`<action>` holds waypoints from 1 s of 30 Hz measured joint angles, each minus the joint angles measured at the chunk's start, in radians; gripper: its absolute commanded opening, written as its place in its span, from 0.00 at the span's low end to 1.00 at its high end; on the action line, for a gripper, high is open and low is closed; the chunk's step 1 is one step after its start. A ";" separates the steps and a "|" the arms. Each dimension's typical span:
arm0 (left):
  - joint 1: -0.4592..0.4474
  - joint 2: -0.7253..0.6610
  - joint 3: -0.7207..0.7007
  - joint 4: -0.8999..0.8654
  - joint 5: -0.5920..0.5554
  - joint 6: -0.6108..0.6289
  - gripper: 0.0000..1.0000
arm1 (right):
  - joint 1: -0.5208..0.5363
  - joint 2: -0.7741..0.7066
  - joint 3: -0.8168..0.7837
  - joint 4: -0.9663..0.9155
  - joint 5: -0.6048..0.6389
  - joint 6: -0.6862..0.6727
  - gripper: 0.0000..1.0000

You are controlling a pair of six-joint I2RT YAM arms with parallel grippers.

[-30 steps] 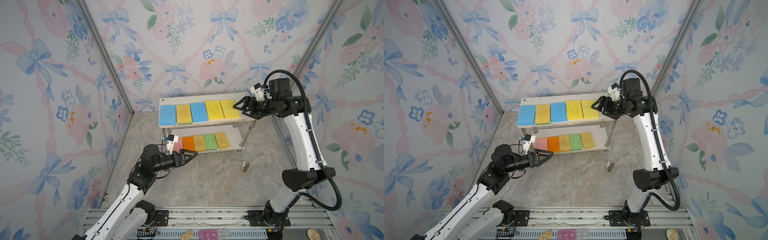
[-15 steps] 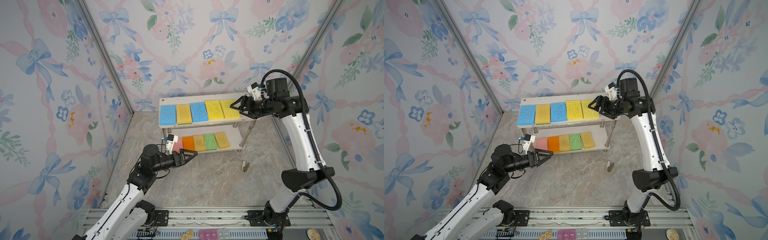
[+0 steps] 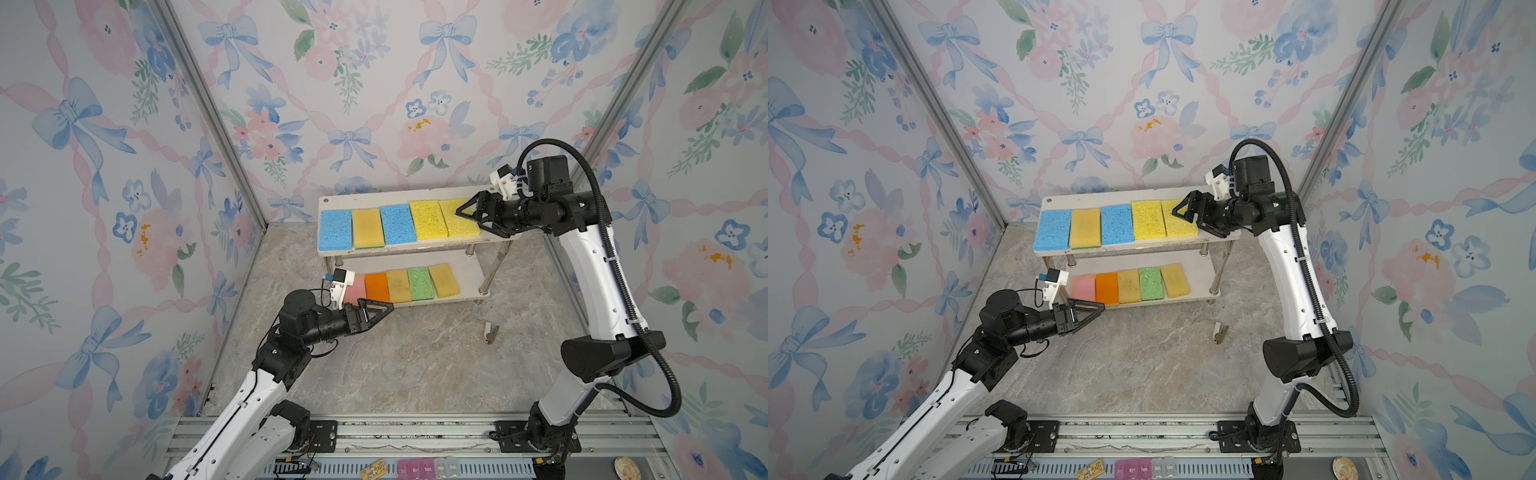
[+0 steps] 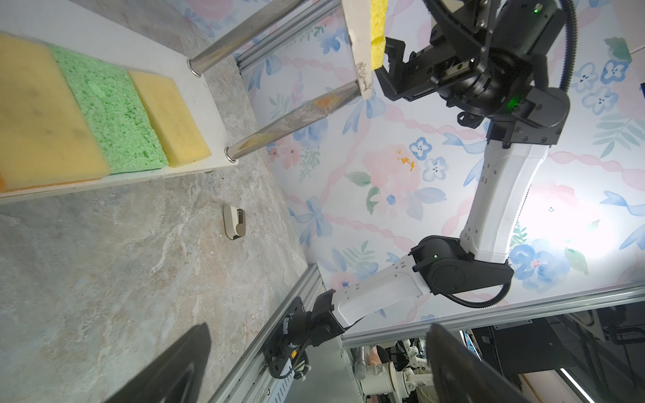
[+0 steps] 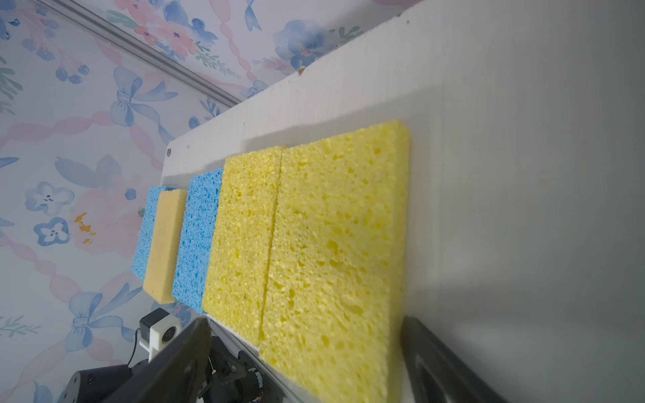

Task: Arrange cleaning sponges on a shelf
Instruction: Move the cleaning sponge to the shelf.

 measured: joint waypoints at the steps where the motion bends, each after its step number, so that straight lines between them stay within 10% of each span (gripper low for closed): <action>1: 0.000 0.000 0.000 -0.001 0.000 0.000 0.98 | 0.000 0.000 0.000 0.000 0.003 0.000 0.90; 15: 0.002 -0.008 0.003 -0.043 -0.031 0.038 0.98 | -0.029 -0.071 -0.038 -0.005 0.113 -0.016 0.97; 30: 0.045 -0.351 0.043 -0.360 -0.557 0.235 0.98 | -0.153 -0.768 -0.855 0.335 0.443 -0.039 0.97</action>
